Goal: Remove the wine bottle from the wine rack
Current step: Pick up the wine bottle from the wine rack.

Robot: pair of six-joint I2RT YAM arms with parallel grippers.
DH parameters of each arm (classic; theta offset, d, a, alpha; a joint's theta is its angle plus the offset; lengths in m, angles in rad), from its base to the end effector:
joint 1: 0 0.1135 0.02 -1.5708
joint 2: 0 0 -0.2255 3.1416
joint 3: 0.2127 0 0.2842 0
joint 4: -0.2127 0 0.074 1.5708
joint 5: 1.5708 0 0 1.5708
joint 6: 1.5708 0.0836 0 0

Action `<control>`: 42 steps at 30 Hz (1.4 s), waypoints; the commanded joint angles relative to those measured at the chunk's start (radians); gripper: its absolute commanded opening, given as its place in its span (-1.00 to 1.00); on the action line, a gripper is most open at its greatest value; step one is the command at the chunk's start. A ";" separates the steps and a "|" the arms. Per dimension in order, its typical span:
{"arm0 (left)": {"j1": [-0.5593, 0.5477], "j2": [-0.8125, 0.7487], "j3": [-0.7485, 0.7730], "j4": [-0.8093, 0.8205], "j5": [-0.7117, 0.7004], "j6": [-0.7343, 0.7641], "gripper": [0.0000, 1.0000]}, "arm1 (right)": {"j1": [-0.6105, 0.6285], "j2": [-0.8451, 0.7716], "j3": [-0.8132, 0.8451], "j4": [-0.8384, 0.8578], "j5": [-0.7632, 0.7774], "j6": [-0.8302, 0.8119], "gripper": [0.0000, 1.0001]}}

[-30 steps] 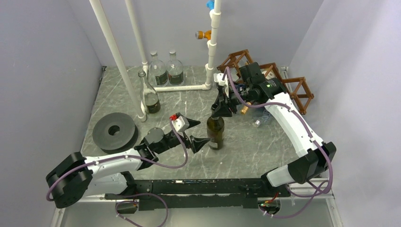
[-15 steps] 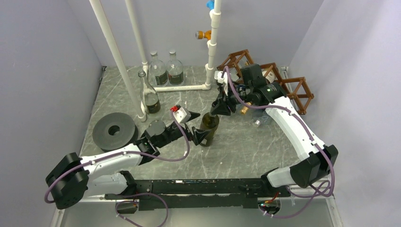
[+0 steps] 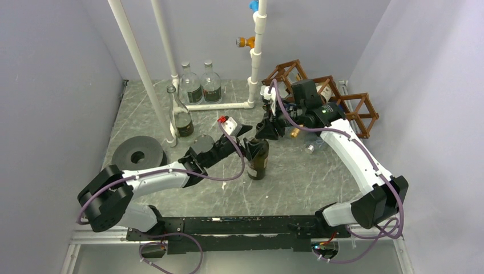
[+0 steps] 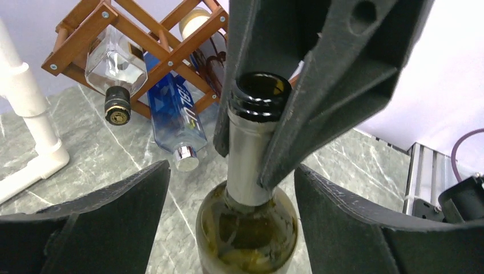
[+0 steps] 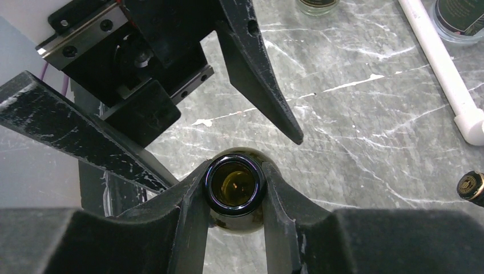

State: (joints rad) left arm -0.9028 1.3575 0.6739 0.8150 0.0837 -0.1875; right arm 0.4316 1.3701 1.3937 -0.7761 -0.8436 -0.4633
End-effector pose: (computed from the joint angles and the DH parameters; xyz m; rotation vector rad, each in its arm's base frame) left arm 0.2308 -0.3038 0.2256 0.5959 1.3886 -0.9470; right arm 0.2881 0.2014 0.3124 -1.3066 1.7563 0.9493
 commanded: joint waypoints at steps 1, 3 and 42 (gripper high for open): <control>0.000 0.042 0.053 0.083 -0.044 -0.044 0.65 | -0.005 -0.060 0.010 0.102 -0.043 0.029 -1.00; 0.000 0.059 0.058 0.092 -0.050 -0.052 0.59 | -0.005 -0.063 0.009 0.105 -0.041 0.033 -1.00; 0.136 -0.104 0.097 -0.087 -0.044 0.068 -1.00 | -0.262 -0.264 -0.152 0.023 -0.418 -0.060 0.90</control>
State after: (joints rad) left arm -0.8093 1.3109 0.6811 0.6884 0.0284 -0.1318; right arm 0.2199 1.1702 1.3273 -0.7589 -1.1629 -0.4767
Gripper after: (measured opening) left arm 0.362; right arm 0.946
